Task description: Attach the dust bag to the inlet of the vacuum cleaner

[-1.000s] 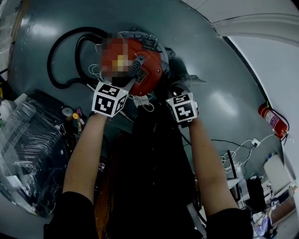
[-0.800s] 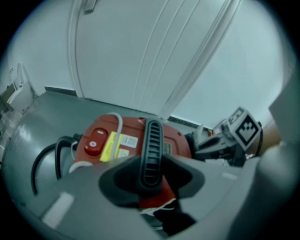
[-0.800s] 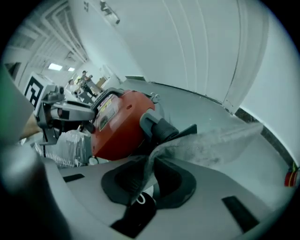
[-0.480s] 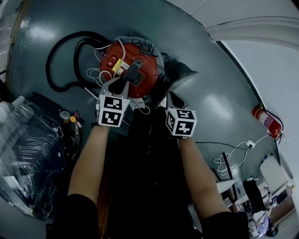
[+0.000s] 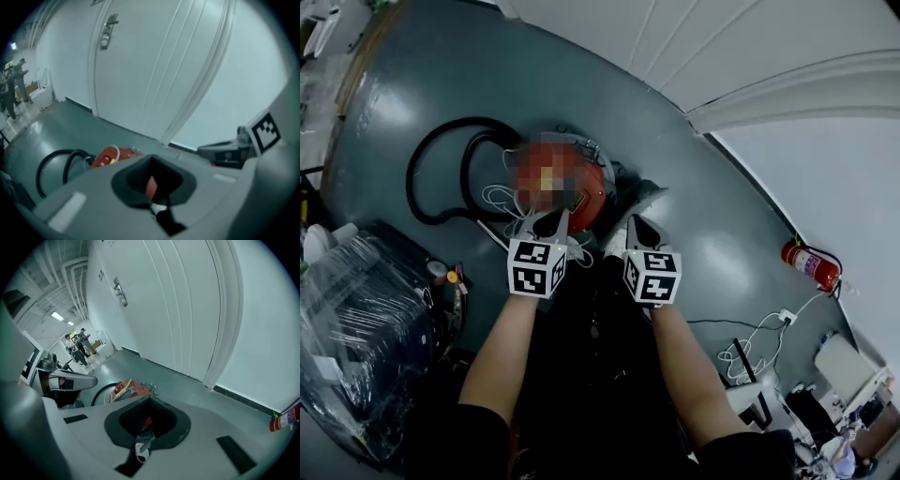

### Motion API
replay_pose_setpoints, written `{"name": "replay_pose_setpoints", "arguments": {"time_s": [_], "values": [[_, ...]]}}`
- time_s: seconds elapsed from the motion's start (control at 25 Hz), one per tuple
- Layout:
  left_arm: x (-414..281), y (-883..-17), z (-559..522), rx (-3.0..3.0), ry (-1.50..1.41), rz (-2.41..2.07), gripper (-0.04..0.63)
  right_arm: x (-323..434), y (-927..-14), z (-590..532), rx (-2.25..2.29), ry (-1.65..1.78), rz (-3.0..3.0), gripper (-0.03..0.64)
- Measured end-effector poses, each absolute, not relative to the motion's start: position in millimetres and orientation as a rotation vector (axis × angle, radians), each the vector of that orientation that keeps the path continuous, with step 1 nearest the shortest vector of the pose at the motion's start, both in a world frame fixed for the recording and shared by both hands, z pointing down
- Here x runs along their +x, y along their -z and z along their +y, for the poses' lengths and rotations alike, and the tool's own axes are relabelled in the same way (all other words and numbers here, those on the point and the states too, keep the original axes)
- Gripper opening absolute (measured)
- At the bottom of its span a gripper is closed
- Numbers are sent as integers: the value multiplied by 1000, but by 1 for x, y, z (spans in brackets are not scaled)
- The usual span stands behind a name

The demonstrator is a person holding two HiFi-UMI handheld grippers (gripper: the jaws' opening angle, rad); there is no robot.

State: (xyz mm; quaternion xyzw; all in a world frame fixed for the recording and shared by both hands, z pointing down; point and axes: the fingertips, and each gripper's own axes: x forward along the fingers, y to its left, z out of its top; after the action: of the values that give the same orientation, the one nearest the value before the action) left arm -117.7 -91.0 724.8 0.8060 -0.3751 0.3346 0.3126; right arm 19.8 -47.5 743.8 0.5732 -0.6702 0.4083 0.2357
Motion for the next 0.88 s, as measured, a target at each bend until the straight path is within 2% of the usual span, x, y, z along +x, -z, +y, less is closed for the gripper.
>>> {"name": "replay_pose_setpoints", "arguments": {"time_s": [0.28,0.48,0.88], "values": [[-76,-571,-118,2280,-745,-1054,-3,18,-572,-91,1701,-917,-2057,-3],[-72,-460,-136,2372,-632,-1126,-3,8,-459,-118,1741,-844,-2216,-2],[-78,-270,-175,2551,-421,-1381,-3,11,-258,-151,1943,-424,-2371,-3]]}}
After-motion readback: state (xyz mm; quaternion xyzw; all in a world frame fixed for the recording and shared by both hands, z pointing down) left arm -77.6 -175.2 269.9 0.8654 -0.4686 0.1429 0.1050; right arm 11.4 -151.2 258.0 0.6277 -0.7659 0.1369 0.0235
